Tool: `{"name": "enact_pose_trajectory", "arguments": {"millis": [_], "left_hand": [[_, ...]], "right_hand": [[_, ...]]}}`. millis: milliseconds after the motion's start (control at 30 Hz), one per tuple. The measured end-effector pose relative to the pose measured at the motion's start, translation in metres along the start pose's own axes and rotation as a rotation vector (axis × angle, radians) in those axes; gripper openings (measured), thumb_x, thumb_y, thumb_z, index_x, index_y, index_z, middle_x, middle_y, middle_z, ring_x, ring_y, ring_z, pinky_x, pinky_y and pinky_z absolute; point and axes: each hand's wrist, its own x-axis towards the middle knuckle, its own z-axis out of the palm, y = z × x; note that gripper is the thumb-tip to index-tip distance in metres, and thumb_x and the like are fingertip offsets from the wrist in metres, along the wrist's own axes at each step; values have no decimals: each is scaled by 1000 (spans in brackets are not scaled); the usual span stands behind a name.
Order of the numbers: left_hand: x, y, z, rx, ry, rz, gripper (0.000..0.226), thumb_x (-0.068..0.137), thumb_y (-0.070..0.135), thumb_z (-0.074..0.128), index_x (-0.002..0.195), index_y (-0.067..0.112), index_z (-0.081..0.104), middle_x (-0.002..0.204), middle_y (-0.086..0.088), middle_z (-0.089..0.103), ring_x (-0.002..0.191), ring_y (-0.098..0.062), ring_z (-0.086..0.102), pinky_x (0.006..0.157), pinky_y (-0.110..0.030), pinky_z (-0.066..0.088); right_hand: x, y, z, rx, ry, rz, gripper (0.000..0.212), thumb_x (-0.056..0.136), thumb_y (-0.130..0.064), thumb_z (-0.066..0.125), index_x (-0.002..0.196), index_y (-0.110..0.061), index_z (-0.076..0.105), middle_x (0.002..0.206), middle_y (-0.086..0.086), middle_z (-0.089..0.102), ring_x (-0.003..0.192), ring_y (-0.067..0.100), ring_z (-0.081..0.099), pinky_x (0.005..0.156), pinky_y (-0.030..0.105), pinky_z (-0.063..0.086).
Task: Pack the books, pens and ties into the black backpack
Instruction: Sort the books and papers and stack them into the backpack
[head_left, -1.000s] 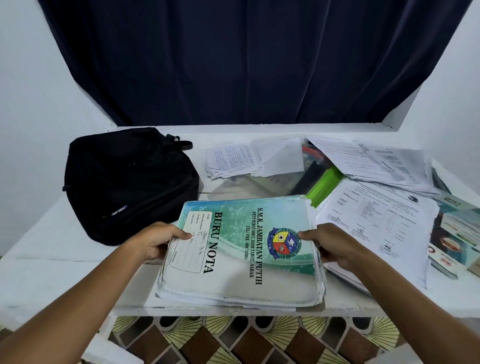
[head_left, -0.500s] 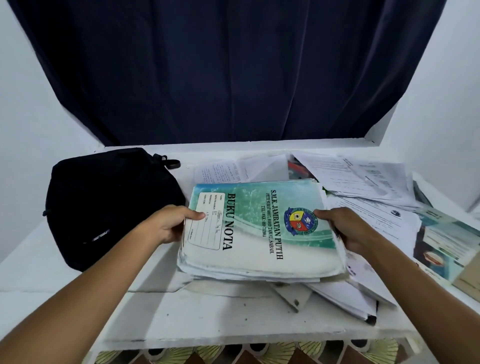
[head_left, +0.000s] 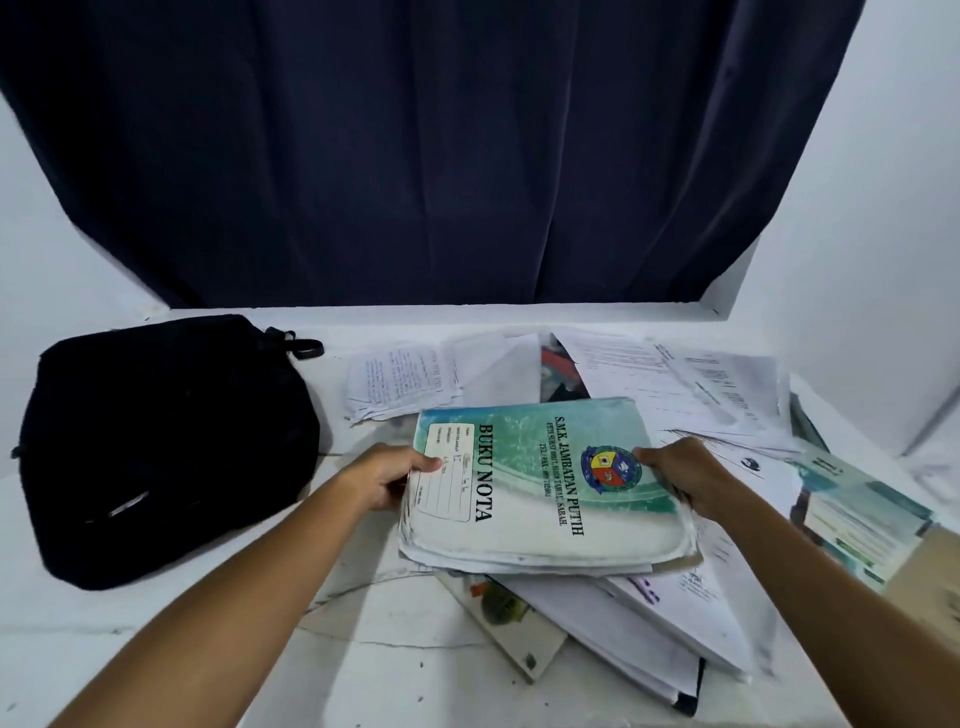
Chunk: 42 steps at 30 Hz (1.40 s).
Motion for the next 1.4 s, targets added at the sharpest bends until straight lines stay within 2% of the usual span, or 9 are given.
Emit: {"name": "enact_pose_trajectory", "arguments": {"millis": [233, 400, 533, 767, 867, 967, 1067, 1167, 1400], "left_hand": [[-2, 0, 8, 191, 177, 74, 38, 72, 3, 84, 104, -6, 65, 102, -18, 73, 86, -28, 72, 79, -42, 59], [-20, 11, 6, 584, 364, 119, 68, 61, 34, 93, 107, 0, 56, 103, -12, 65, 83, -24, 66, 52, -32, 57], [-46, 11, -17, 799, 505, 221, 59, 72, 37, 83, 119, 10, 58, 115, -5, 60, 97, -20, 60, 72, -28, 51], [-89, -20, -128, 995, 692, 507, 54, 77, 44, 78, 122, 18, 63, 121, -1, 63, 116, -21, 55, 95, -38, 49], [-98, -39, -194, 1024, 636, 538, 65, 76, 55, 74, 129, 21, 59, 129, 0, 58, 126, -17, 44, 104, -31, 41], [-100, -60, -259, 1125, 484, 461, 107, 55, 93, 50, 140, 29, 50, 149, 1, 43, 145, -19, 23, 118, -41, 24], [-92, -83, -313, 1297, 379, 398, 121, 48, 103, 32, 149, 37, 36, 163, 3, 15, 152, -20, -8, 120, -55, -2], [-79, -103, -346, 1308, 292, 363, 115, 54, 102, 27, 152, 40, 25, 165, 3, 1, 148, -17, -22, 120, -51, -12], [-69, -115, -357, 1313, 216, 438, 113, 59, 99, 7, 153, 38, 22, 164, -1, 12, 152, -18, 6, 121, -42, -8]], "right_hand": [[2, -12, -10, -457, 43, -150, 43, 83, -34, 73, 56, -5, 54, 39, 3, 50, 34, 17, 47, 44, 19, 37], [-17, -39, -9, -903, 183, -239, 46, 80, -54, 69, 83, -11, 51, 82, 3, 54, 85, 27, 59, 70, 31, 42], [-33, -68, 29, -879, 240, -487, 50, 86, -46, 65, 122, -12, 54, 111, 10, 58, 90, 28, 57, 74, 34, 45], [-56, -123, 161, -565, -179, -816, 24, 91, -29, 63, 110, -15, 64, 102, 4, 65, 90, 21, 59, 77, 31, 47], [-69, -143, 224, -483, -326, -919, 19, 89, -24, 66, 105, -14, 67, 101, 4, 66, 91, 22, 61, 83, 32, 49], [-87, -158, 286, -509, -469, -1038, 32, 89, -30, 67, 119, -18, 65, 118, 1, 62, 107, 18, 58, 94, 32, 45], [-104, -170, 351, -643, -556, -1177, 49, 94, -45, 56, 138, -25, 51, 144, -5, 47, 137, 14, 36, 110, 28, 29], [-117, -176, 405, -839, -576, -1238, 55, 100, -50, 37, 149, -27, 35, 159, -1, 25, 149, 19, 10, 119, 33, 9], [-101, -182, 447, -1143, -769, -950, 59, 99, -61, 19, 153, -38, 13, 163, -7, -2, 150, 21, -6, 121, 42, 1]]}}
